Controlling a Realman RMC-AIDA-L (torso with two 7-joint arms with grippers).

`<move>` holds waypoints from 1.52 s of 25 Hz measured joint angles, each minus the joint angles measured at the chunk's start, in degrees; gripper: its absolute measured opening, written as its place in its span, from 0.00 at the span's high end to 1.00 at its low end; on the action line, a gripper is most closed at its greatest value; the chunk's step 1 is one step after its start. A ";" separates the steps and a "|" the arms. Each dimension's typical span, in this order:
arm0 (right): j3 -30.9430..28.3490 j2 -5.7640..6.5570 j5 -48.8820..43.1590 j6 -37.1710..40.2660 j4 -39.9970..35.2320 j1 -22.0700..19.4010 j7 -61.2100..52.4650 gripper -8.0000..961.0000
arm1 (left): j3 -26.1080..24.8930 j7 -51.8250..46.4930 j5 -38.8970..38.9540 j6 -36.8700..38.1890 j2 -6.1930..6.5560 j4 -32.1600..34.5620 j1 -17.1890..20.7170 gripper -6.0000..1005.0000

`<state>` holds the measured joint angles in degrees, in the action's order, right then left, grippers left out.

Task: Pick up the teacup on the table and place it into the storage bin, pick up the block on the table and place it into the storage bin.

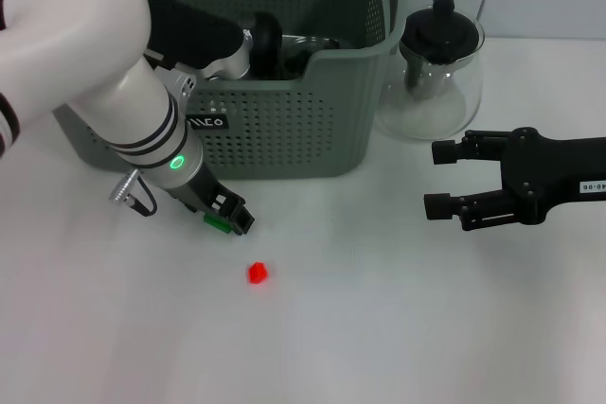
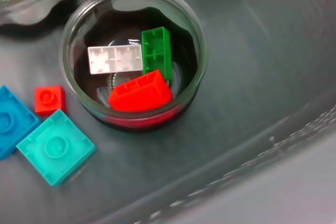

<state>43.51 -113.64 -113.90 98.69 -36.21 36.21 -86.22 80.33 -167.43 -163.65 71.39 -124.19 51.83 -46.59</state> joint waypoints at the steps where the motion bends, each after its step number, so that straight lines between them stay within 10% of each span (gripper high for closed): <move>1: 0.00 0.00 0.00 0.00 0.00 0.00 0.00 0.02 | 0.01 0.00 0.00 -0.04 0.00 -0.13 -0.07 0.31; 14: -0.19 0.00 0.00 0.30 0.00 -0.01 0.00 0.02 | 1.54 -0.01 0.00 0.23 0.03 0.47 -0.01 0.44; 16: -0.26 0.00 0.00 0.36 0.00 -0.10 0.00 0.02 | 1.53 -0.01 0.00 1.15 0.02 2.15 0.35 0.60; 23: -0.40 0.11 0.01 0.36 0.00 -0.53 0.07 0.02 | -0.28 3.57 3.79 13.84 -0.32 21.04 7.84 0.58; 29: -0.54 0.27 0.31 0.35 0.00 -0.70 -0.01 0.02 | -13.29 11.73 26.52 27.54 0.00 40.30 12.81 0.57; 34: -0.70 0.13 0.52 0.34 0.01 -0.68 -0.37 0.02 | -18.58 12.78 29.79 25.81 1.80 42.65 9.09 0.56; 38: -0.79 0.09 0.58 0.09 0.19 -0.48 -0.82 0.02 | -19.26 12.47 17.59 16.56 4.38 31.91 1.11 0.56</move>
<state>42.71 -113.54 -113.32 98.78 -36.02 35.73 -87.03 61.07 -154.96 -146.06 87.95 -119.80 83.75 -45.48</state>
